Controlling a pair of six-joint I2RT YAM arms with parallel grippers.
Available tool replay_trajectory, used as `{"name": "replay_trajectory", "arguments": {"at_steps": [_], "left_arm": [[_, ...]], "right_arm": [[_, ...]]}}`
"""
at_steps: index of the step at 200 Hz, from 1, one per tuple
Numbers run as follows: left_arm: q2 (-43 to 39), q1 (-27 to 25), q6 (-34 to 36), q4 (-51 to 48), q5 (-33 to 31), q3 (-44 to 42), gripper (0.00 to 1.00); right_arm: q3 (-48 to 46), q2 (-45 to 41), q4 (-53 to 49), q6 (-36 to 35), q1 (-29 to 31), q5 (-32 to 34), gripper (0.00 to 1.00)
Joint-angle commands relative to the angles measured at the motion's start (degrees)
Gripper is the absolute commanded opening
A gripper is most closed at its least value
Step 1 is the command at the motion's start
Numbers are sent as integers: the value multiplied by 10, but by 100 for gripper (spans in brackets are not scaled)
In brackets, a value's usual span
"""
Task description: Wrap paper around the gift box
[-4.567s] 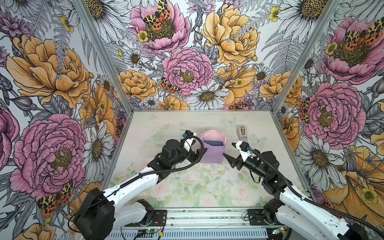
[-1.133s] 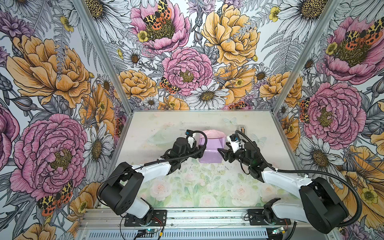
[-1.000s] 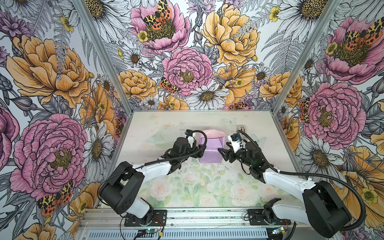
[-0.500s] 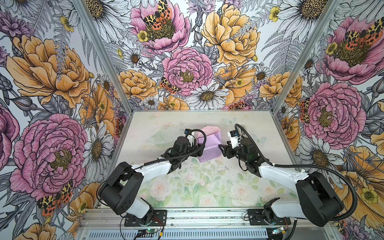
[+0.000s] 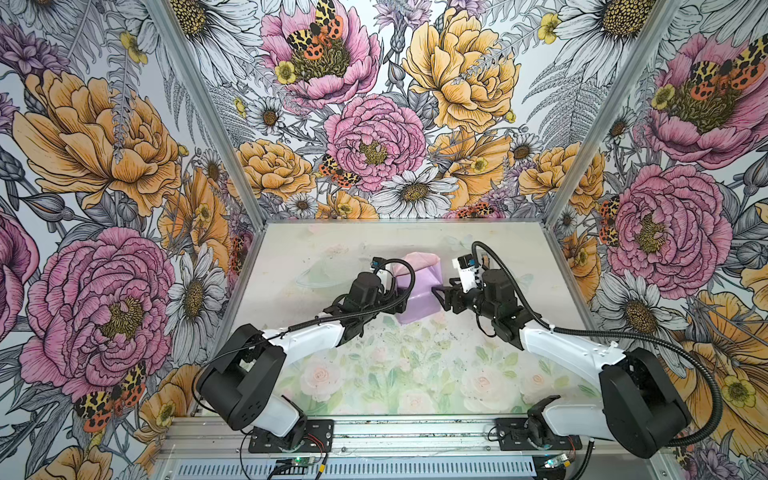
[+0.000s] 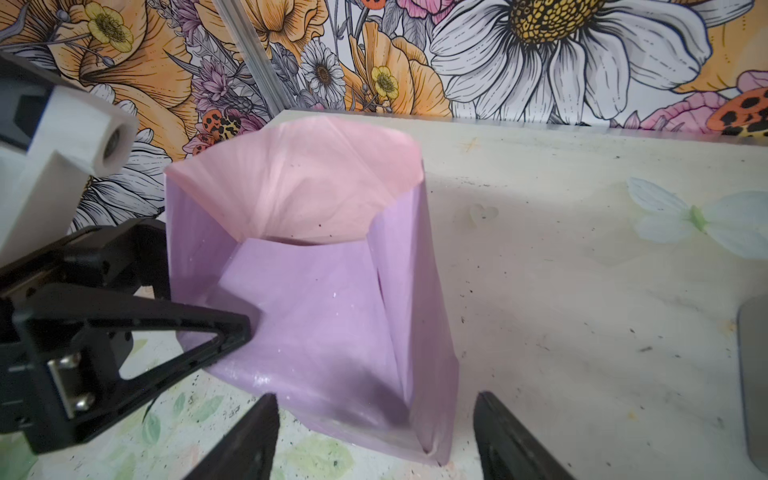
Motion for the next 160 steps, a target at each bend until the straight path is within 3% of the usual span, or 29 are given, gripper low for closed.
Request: {"name": "replay_trajectory", "arguments": {"at_steps": [1, 18, 42, 90, 138, 160], "left_arm": [[14, -6, 25, -56, -18, -6, 87], [14, -5, 28, -51, -16, -7, 87], [19, -4, 28, -40, -22, -10, 87], [27, 15, 30, -59, -33, -7, 86], [24, 19, 38, -75, -38, -4, 86], [25, 19, 39, -76, -37, -2, 86]], "right_arm": [[28, 40, 31, -9, 3, -19, 76], [35, 75, 58, -10, 3, -23, 76], [35, 112, 60, 15, -1, 60, 71], [21, 77, -32, 14, -1, 156, 61], [17, 53, -61, 12, -1, 179, 59], [13, 27, -27, -2, 0, 137, 62]]}}
